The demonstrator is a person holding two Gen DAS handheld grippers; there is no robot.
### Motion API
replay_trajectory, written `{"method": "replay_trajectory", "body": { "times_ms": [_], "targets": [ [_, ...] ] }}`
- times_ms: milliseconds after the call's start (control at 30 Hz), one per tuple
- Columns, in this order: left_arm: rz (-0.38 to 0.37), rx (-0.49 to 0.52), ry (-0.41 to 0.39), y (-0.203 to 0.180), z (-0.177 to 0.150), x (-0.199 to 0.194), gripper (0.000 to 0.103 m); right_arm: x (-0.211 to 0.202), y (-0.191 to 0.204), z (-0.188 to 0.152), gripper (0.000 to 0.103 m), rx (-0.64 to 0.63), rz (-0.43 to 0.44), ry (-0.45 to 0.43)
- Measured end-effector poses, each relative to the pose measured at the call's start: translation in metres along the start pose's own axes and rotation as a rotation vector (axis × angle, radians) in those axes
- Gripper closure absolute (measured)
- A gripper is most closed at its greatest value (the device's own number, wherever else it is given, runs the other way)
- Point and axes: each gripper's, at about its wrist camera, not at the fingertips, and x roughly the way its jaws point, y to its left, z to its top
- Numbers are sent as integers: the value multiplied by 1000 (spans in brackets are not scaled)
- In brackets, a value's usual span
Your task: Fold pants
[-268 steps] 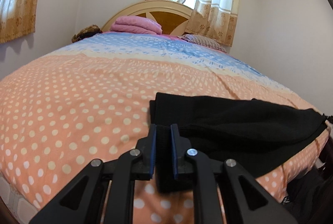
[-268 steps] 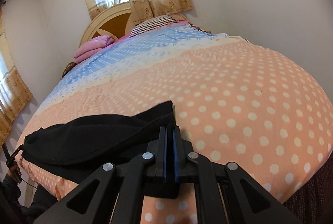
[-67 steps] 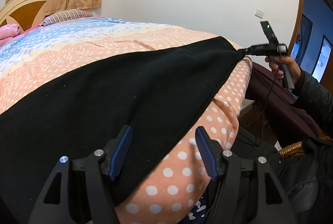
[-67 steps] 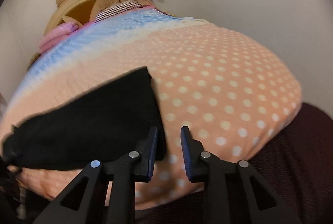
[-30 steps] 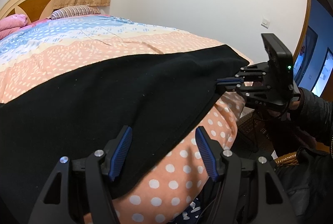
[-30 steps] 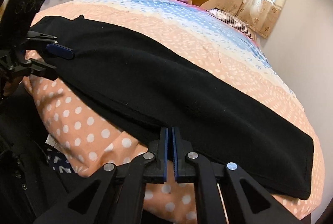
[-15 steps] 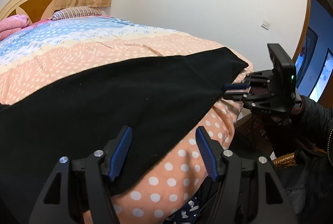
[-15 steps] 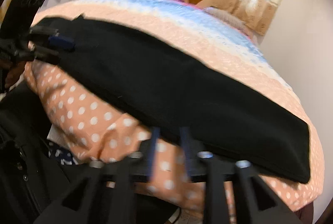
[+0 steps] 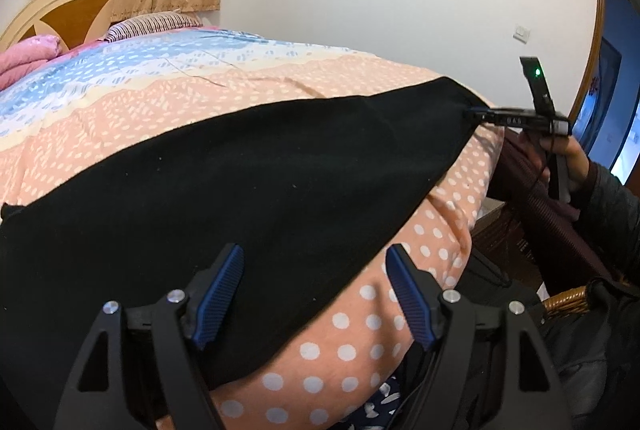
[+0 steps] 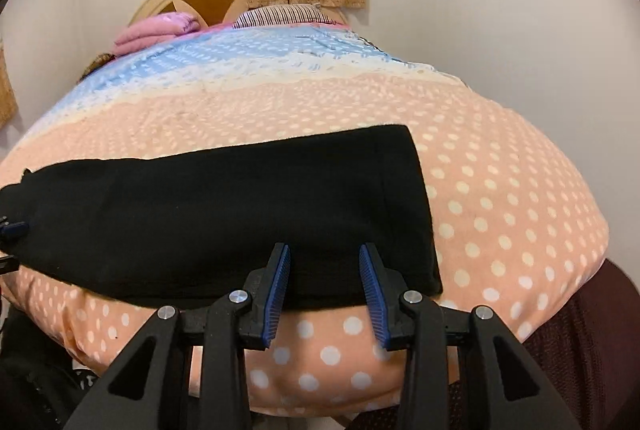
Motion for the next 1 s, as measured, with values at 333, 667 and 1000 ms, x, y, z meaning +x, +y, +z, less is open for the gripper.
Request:
{"method": "replay_trajectory", "body": {
  "times_ms": [333, 667, 1000],
  "targets": [
    [79, -56, -17, 24, -7, -17, 27, 13, 13, 8, 61, -18, -24, 49],
    [263, -46, -92, 55, -13, -62, 27, -12, 81, 48, 61, -64, 292, 12],
    [343, -151, -12, 92, -61, -72, 12, 30, 274, 104, 61, -197, 665, 164]
  ]
}}
